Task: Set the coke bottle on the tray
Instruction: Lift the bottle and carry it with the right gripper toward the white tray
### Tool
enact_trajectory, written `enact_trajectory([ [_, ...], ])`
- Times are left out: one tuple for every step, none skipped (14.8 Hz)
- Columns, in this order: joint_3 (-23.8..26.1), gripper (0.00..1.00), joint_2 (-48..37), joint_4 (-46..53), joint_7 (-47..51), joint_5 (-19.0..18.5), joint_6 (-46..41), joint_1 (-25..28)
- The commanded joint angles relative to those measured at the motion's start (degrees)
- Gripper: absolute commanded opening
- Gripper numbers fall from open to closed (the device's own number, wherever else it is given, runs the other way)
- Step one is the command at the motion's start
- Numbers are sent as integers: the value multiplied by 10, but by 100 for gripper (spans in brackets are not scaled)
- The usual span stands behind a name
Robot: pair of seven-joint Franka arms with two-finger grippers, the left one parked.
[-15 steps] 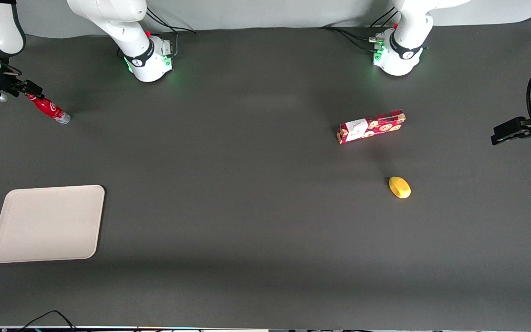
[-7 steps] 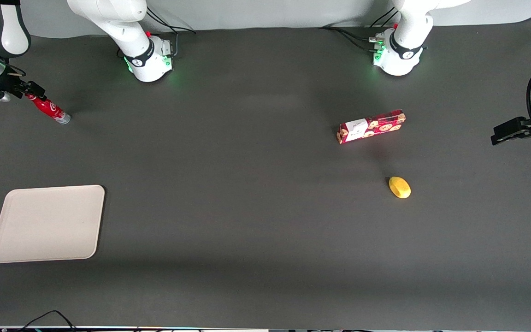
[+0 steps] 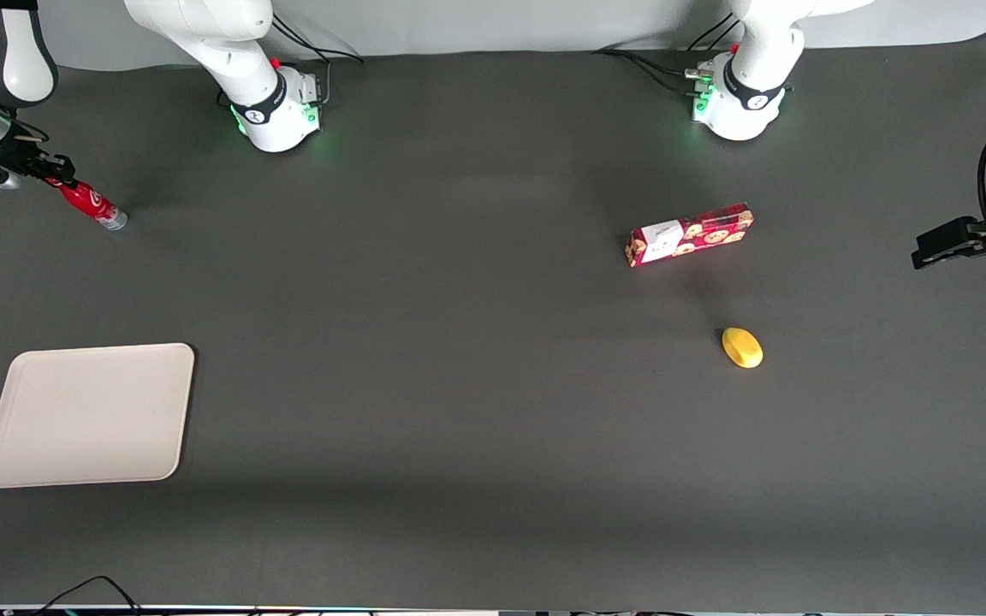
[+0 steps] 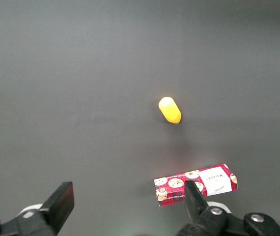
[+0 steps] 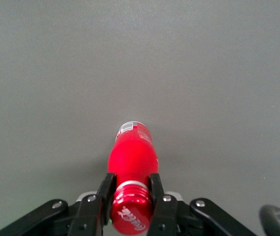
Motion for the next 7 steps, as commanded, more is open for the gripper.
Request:
enact_trajectory([
  [-7, 0, 5, -5, 5, -14, 9, 5],
  [-7, 0, 5, -4, 8, -14, 8, 9],
  [-7, 0, 3, -3, 8, -14, 2, 11],
  [-7, 0, -2, -1, 9, -13, -10, 13],
  [-6, 0, -9, 3, 12, -13, -22, 22],
  [-6, 0, -19, 11, 24, -13, -35, 29],
  [-5, 0, -26, 21, 38, -13, -55, 40],
])
